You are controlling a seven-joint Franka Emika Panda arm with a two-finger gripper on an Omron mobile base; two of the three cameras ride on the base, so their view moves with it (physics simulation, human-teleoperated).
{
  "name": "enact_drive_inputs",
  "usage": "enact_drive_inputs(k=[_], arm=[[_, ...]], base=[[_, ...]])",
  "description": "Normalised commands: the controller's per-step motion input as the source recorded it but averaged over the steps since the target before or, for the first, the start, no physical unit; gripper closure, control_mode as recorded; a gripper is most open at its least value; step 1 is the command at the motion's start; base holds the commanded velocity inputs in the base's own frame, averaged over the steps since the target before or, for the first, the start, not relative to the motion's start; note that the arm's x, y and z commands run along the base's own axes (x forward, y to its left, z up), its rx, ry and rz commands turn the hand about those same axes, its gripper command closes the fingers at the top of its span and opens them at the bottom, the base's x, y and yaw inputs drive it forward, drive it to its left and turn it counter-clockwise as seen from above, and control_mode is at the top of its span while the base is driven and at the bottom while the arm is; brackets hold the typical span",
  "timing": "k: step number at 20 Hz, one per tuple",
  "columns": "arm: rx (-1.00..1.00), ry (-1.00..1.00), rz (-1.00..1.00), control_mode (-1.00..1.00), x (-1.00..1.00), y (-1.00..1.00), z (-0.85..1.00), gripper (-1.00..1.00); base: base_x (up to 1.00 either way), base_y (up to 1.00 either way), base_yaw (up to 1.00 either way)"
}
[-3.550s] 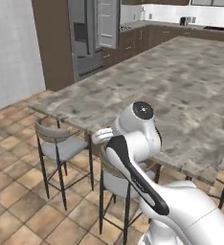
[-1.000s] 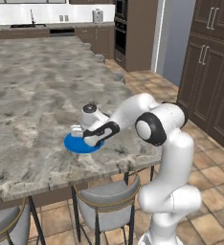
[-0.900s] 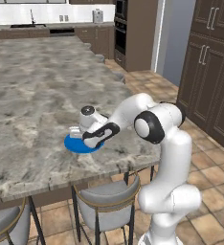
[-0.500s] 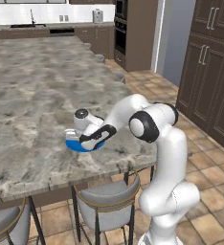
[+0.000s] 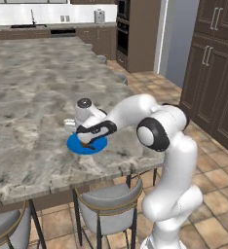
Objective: Take the chicken drumstick from the fridge and place it on the digital scale on the counter by the fridge. Wait a few seconds for a reading, then move it to the plate on the dining counter.
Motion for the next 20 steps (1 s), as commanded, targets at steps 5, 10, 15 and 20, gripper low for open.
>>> enact_drive_inputs(k=[5, 10, 15, 20], arm=[[0.09, -0.04, 0.01, -1.0, -0.94, -0.55, 1.0, -1.0], [0.0, 0.0, 0.04, -1.0, -1.0, -0.73, 0.84, -1.0], [0.0, 0.0, 0.05, -1.0, -1.0, -0.75, 0.56, -1.0], [-0.05, 0.02, 0.03, -1.0, -1.0, -0.69, 0.27, -1.0]], base=[[0.0, 0.0, 0.0], [0.0, 0.0, 0.0], [0.0, 0.0, 0.0], [0.0, 0.0, 0.0]])
